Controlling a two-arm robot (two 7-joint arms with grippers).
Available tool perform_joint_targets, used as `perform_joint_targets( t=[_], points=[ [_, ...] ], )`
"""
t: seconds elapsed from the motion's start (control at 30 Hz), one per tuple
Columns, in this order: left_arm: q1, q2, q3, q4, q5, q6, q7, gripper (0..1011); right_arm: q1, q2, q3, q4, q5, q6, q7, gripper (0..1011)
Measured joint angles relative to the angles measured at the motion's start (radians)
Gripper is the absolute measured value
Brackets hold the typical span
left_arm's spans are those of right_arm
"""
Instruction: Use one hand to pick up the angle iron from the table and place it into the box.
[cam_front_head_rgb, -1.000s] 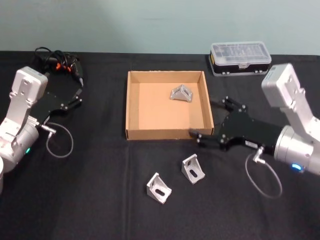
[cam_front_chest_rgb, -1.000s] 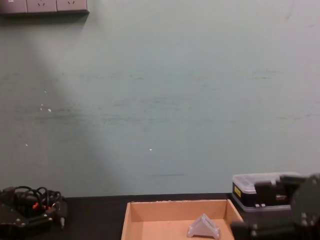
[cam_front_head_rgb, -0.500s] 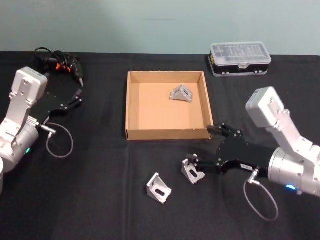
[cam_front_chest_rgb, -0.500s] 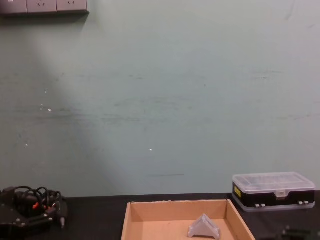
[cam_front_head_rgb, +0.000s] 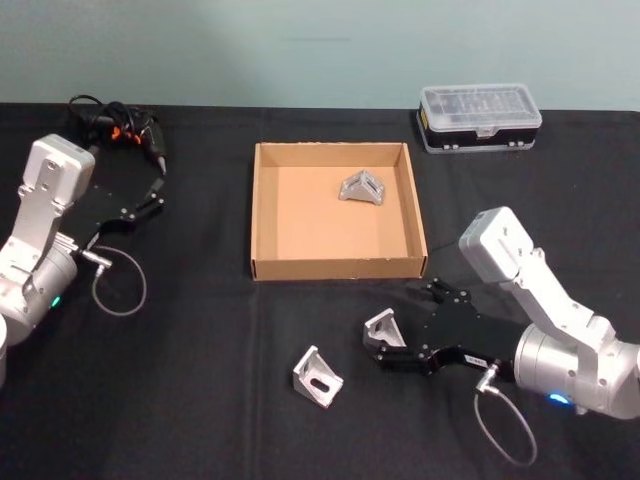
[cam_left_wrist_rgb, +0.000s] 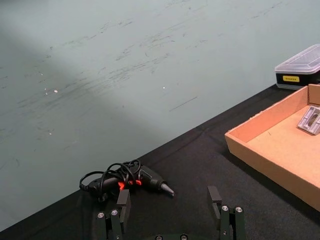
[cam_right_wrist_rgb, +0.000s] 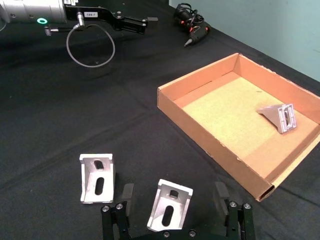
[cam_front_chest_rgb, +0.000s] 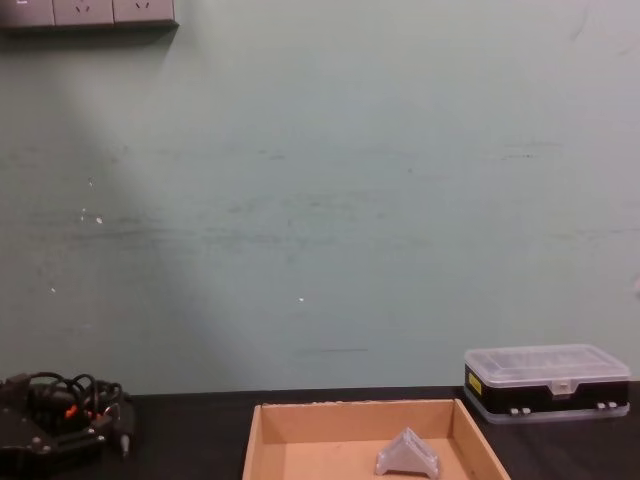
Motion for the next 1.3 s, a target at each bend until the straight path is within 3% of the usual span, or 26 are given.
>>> perform_joint_targets(
  t=[1.3],
  points=[
    [0.000, 0.000, 0.000, 0.000, 0.000, 0.000, 0.000, 1000, -0.001, -0.103, 0.003, 0.076, -0.062, 0.032, -0.021, 1000]
  ],
)
